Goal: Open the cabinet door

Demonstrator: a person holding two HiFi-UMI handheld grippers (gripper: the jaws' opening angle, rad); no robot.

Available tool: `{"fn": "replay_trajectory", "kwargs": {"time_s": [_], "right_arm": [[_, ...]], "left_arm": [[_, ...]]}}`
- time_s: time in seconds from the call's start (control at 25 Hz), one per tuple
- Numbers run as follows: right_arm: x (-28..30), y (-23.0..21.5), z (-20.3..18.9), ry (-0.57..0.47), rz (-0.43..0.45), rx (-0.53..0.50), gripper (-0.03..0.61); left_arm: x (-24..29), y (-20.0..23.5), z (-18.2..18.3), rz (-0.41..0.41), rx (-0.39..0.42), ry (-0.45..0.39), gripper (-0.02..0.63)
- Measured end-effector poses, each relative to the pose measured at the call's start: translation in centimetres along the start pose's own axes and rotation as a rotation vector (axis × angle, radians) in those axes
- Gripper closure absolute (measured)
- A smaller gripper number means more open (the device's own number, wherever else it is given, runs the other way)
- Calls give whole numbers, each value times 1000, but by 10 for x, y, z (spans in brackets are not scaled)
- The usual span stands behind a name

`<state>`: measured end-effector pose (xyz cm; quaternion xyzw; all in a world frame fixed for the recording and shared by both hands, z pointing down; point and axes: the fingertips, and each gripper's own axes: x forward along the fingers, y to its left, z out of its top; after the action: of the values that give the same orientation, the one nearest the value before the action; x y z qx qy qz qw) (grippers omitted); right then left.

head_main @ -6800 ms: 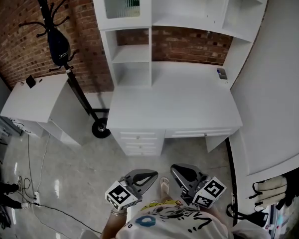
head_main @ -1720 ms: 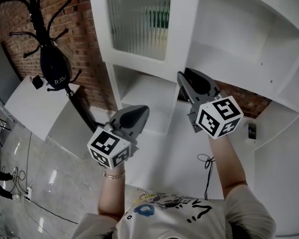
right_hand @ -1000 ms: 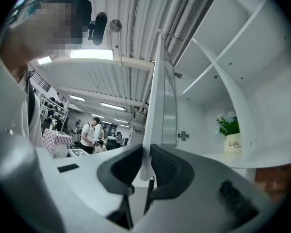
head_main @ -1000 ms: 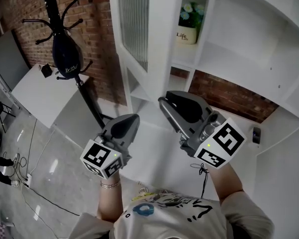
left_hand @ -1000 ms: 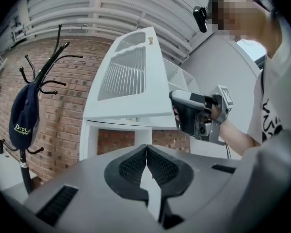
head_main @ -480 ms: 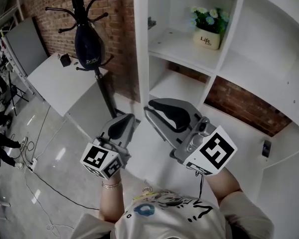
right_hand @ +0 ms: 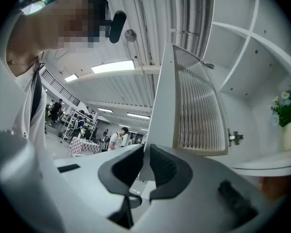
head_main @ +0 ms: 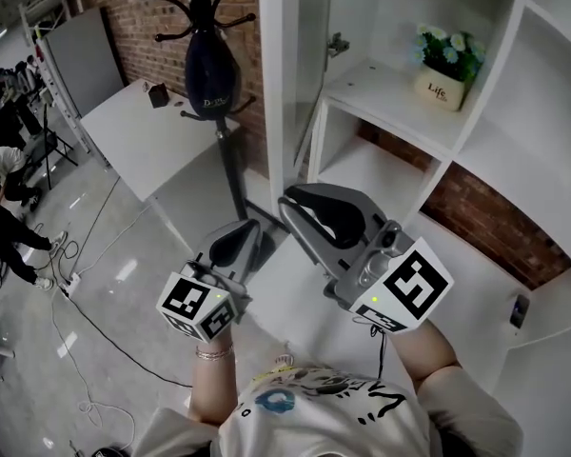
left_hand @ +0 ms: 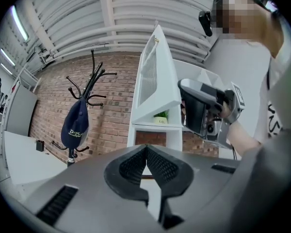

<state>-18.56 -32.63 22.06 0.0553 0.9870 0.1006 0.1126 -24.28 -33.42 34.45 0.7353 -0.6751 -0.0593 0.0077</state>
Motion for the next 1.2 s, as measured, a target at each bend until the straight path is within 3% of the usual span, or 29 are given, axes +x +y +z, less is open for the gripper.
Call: {"fn": "replay_trajectory", "kwargs": {"time_s": [0.92, 1.2], "right_arm": [[72, 18, -19, -19, 105, 49, 546], [66, 25, -26, -1, 109, 54, 547]], "left_arm": [[-63, 56, 9, 198, 26, -11, 598], [-66, 52, 5, 186, 34, 4, 598]]}}
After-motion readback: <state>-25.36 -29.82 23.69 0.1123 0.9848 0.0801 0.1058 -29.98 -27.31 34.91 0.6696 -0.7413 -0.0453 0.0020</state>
